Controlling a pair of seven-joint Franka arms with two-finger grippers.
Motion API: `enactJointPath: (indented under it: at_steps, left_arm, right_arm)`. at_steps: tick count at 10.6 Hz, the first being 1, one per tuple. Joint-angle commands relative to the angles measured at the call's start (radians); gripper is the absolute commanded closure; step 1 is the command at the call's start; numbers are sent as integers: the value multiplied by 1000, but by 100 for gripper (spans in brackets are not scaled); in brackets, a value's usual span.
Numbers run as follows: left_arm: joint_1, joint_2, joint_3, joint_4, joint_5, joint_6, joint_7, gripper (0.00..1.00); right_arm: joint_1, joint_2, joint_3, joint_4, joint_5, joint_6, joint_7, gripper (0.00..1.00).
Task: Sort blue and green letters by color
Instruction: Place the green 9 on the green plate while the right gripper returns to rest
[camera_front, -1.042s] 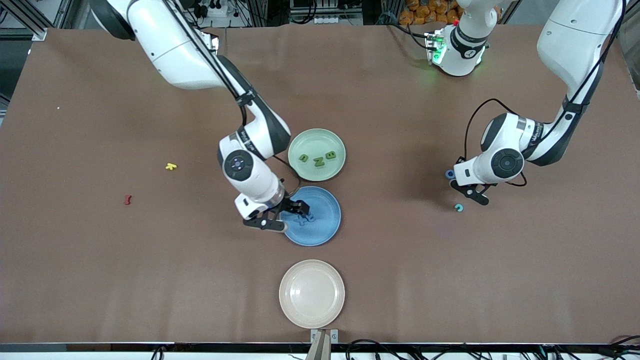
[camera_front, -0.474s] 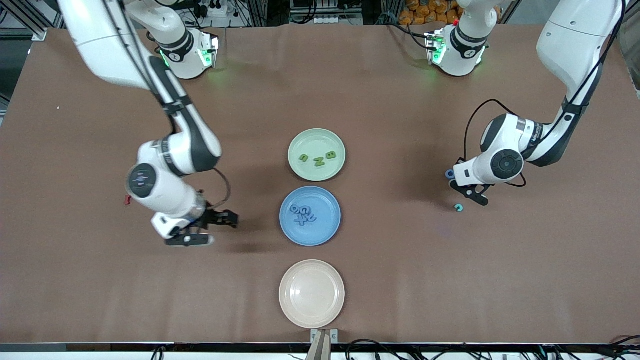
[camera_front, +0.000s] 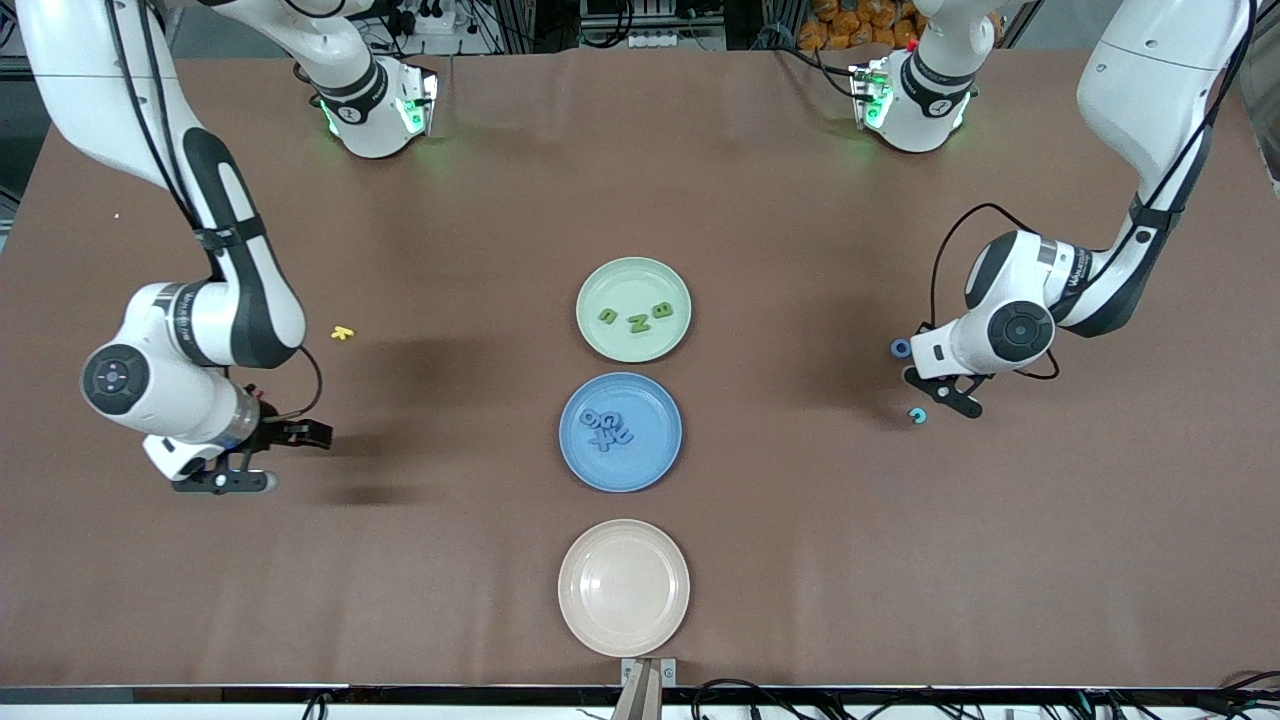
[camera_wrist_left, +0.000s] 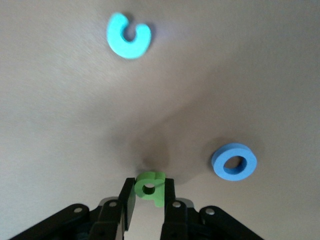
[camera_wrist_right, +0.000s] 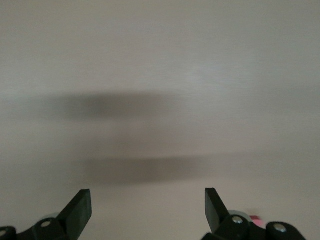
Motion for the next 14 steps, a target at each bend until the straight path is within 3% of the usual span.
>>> enactJointPath:
  at_steps: [1,4,7,8,10,11,14]
  left_arm:
    - [0,-28,-48,85,-90,-58,-1,100]
    - [-22,-16,-120,172,-242,-77,-106,100]
    - [-181,-11,-137,219,-247,-77,-393,100]
    - [-242,-2,-136,235,-247,-77,-514,100]
    - [-366,47,-136,298,-247,-77,-758,100]
    - [-434,85,-136,347,-246,-77,-870,100]
    - [-630,211,-127,502,-235,-70,-1133,100]
  right_arm:
    - [-47,-113,-11,-52,-27,-40,-5,0]
    - [-66,-274,-11,-86,-27,-119,-2,0]
    - [-107,-406,1,-74,-24,-320,-3,0]
    - [-145,-442,32,-59,-23,-382,-5,0]
    - [-204,-482,112,25,-24,-544,5,0]
    - [-195,-477,112,103,-26,-647,6,0]
    - [-143,-479,78,235,-29,-749,9,0]
